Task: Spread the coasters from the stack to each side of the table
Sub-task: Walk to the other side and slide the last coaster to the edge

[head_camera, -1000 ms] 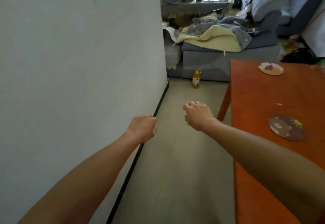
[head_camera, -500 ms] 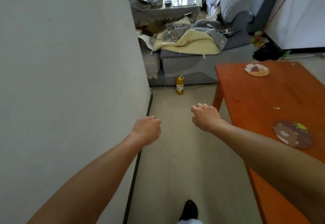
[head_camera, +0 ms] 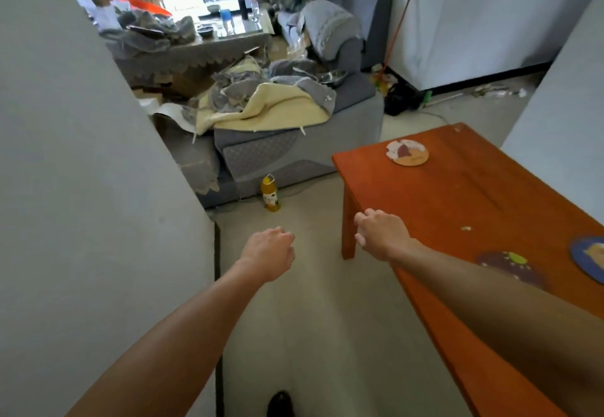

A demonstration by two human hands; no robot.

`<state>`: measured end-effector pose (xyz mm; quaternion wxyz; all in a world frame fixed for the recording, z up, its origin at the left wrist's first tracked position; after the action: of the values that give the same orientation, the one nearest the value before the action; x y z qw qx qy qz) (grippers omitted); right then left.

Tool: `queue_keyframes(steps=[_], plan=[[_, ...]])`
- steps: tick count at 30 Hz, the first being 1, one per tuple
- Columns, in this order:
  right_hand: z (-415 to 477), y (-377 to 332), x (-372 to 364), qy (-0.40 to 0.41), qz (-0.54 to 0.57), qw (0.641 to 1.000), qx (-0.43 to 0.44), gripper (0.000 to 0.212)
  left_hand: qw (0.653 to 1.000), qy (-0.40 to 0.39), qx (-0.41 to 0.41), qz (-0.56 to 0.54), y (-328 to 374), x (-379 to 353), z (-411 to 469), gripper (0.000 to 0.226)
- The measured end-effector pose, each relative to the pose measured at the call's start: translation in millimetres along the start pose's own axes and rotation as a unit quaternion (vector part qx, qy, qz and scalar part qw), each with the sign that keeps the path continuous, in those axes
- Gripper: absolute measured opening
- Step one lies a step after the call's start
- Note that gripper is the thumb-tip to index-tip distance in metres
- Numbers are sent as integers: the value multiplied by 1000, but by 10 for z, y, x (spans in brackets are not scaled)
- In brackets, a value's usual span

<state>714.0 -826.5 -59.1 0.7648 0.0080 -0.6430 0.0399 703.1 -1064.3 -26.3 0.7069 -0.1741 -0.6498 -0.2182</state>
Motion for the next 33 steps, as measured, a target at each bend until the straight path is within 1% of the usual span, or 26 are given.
queue_keyframes(steps=[5, 9, 13, 17, 21, 23, 26, 28, 30, 33], plan=[[208, 679, -238, -30, -32, 989, -140, 28, 994, -8, -107, -13, 41, -281, 997, 26], [123, 1093, -429, -59, -24, 965, -255, 31, 979, -40, -198, -35, 135, -476, 1704, 24], [-212, 1349, -493, -72, -12, 932, -354, 32, 954, -71, -287, -43, 507, -680, 2247, 22], [-705, 1616, -457, -82, -10, 885, -458, 34, 921, -90, -375, -49, 1114, -906, 2484, 25], [-1210, 1921, -464, -69, 24, 829, -554, 34, 888, -117, -442, -53, 1734, -1120, 2583, 25], [-1408, 2114, -507, -82, 28, 807, -585, 33, 878, -129, -459, -50, 2003, -1230, 2622, 25], [-1621, 2397, -630, -100, 52, 775, -622, 28, 872, -156, -463, -38, 2284, -1399, 2653, 26], [-1713, 2554, -747, -96, 70, 749, -652, 27, 865, -177, -469, -25, 2412, -1532, 2673, 27], [-1758, 2711, -862, -80, 81, 719, -686, 36, 861, -196, -469, -16, 2505, -1662, 2716, 26], [-1773, 2893, -987, -71, 102, 654, -746, 64, 858, -225, -462, -12, 2567, -1799, 2761, 26]])
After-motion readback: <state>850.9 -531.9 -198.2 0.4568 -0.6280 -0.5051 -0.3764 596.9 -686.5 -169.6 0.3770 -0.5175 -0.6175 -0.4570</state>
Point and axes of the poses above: each hand's wrist, its own z-axis towards the middle knuckle, its own x-axis out of the back of the hand, y = z × x, the point moved 2 cm from there along z, towards the middle knuckle, and after that the axes turned 11 degrees about y, right-handed, at the moved point
